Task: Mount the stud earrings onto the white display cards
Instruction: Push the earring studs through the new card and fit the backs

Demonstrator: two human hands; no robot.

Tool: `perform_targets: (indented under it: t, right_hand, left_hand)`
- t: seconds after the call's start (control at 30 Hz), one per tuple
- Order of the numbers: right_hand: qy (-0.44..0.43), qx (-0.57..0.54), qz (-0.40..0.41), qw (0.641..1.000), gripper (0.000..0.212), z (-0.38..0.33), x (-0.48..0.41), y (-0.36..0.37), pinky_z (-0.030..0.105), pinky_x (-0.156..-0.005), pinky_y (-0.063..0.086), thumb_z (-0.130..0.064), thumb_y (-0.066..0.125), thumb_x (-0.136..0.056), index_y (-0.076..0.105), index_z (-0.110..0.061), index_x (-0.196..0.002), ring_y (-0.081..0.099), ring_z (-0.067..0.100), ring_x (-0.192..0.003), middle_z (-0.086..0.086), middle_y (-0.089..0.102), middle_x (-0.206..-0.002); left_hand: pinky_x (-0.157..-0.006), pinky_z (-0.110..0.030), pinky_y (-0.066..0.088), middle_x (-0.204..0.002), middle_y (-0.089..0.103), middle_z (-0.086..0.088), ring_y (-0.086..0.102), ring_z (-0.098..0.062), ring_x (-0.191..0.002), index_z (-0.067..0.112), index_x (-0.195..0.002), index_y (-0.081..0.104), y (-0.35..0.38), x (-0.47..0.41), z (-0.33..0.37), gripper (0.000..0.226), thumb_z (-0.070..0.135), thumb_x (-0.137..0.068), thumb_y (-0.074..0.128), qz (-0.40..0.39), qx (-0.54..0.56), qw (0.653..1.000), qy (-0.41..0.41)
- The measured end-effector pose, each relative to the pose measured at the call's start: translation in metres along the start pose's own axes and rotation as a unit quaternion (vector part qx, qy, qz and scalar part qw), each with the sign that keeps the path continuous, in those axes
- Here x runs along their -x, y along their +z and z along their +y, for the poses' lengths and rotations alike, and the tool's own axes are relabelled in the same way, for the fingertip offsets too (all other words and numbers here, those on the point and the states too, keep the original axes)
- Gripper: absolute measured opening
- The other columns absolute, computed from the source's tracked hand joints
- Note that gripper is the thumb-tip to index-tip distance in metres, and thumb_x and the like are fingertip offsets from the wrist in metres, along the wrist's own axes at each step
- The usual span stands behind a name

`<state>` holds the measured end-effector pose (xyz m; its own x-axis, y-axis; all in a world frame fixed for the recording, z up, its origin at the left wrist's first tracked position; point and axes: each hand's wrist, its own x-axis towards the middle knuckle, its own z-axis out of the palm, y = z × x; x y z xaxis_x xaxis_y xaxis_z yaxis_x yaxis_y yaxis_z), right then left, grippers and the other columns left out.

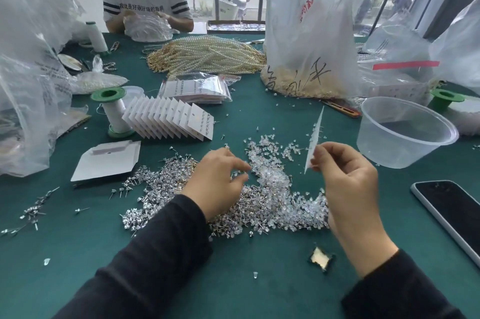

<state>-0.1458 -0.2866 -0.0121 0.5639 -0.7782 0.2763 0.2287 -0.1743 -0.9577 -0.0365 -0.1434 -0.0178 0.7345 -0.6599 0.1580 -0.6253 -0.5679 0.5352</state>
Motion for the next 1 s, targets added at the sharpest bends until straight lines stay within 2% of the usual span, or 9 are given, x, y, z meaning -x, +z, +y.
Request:
perform_targets:
  t: [0.1,0.23,0.37,0.57,0.8,0.93,1.0]
  right_hand:
    - [0.009,-0.011,-0.02,1.0,0.019,0.0,0.003,0.003,0.025,-0.067,0.048,-0.007,0.063,-0.085,0.063,-0.019,-0.071,0.056,0.007,-0.062,-0.01,0.063,-0.061]
    - [0.022,-0.015,-0.037,0.999,0.019,0.001,0.003,0.003,0.027,-0.067,0.048,-0.007,0.063,-0.085,0.064,-0.019,-0.071,0.055,0.008,-0.062,-0.01,0.062,-0.061]
    - [0.027,-0.014,-0.052,0.998,0.018,0.001,0.004,0.002,0.022,-0.063,0.048,-0.006,0.063,-0.085,0.064,-0.019,-0.072,0.056,0.007,-0.061,-0.01,0.063,-0.06]
    - [0.05,-0.048,-0.075,0.995,0.019,-0.001,0.004,0.001,0.016,-0.057,0.047,-0.004,0.062,-0.085,0.064,-0.017,-0.071,0.055,0.005,-0.057,-0.009,0.062,-0.057]
    - [0.074,-0.05,-0.092,0.992,0.017,-0.001,0.004,0.0,0.016,-0.058,0.048,-0.004,0.062,-0.085,0.065,-0.015,-0.071,0.056,0.006,-0.058,-0.008,0.062,-0.058]
    - [0.101,-0.07,-0.095,0.988,0.016,-0.001,0.004,-0.002,0.016,-0.056,0.046,-0.005,0.062,-0.084,0.065,-0.015,-0.072,0.056,0.007,-0.059,-0.005,0.063,-0.062]
    - [0.149,-0.118,-0.118,0.975,0.004,-0.002,0.003,-0.003,0.018,-0.057,0.046,-0.01,0.065,-0.08,0.065,-0.011,-0.076,0.056,0.011,-0.062,0.003,0.064,-0.071]
  left_hand:
    - [-0.092,-0.025,0.035,-0.105,0.059,0.0,0.05,-0.015,-0.103,0.023,-0.105,0.069,0.009,-0.003,0.003,0.022,0.029,-0.085,0.06,-0.037,-0.039,0.998,0.014]
    - [-0.082,-0.021,0.036,-0.09,0.059,0.005,0.05,-0.013,-0.088,0.022,-0.088,0.073,0.011,-0.003,0.004,0.012,0.027,-0.082,0.065,-0.019,-0.038,0.999,0.02]
    - [-0.072,-0.018,0.031,-0.07,0.048,0.014,0.042,-0.008,-0.075,0.019,-0.082,0.071,0.012,-0.003,0.006,0.01,0.024,-0.083,0.062,-0.008,-0.052,0.998,0.023]
    - [-0.072,-0.017,0.03,-0.081,0.049,0.01,0.045,-0.009,-0.081,0.019,-0.081,0.061,0.012,-0.003,0.004,0.007,0.018,-0.085,0.055,-0.032,-0.05,0.998,0.02]
    - [-0.075,-0.016,0.029,-0.085,0.053,0.007,0.044,-0.009,-0.084,0.02,-0.078,0.063,0.014,-0.002,0.005,0.008,0.02,-0.085,0.058,-0.008,-0.059,0.998,0.018]
    - [-0.057,-0.013,0.033,-0.072,0.054,0.009,0.046,-0.003,-0.066,0.015,-0.078,0.061,0.007,-0.002,0.003,0.009,0.014,-0.084,0.055,0.027,-0.026,0.999,0.014]
    - [-0.052,-0.009,0.035,-0.069,0.056,0.009,0.046,0.0,-0.059,0.016,-0.078,0.059,0.002,-0.002,0.002,0.009,0.014,-0.086,0.055,0.029,0.013,0.999,0.005]
